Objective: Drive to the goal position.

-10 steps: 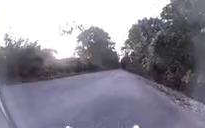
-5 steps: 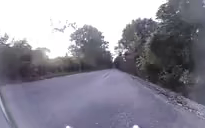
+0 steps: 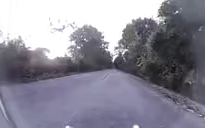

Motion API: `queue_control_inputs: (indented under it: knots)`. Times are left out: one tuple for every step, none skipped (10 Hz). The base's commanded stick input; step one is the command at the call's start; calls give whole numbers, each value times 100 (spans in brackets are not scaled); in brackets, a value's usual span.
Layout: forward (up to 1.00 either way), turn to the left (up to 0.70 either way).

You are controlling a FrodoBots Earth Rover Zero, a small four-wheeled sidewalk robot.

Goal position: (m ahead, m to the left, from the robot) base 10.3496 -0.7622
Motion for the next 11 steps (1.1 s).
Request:
queue_control_inputs:
  knots:
    - [70,-35]
    - [70,0]
    - [70,0]
    - [70,0]
    - [70,0]
    - [70,0]
    - [70,0]
    - [70,0]
    - [70,0]
    - [70,0]
    - [70,0]
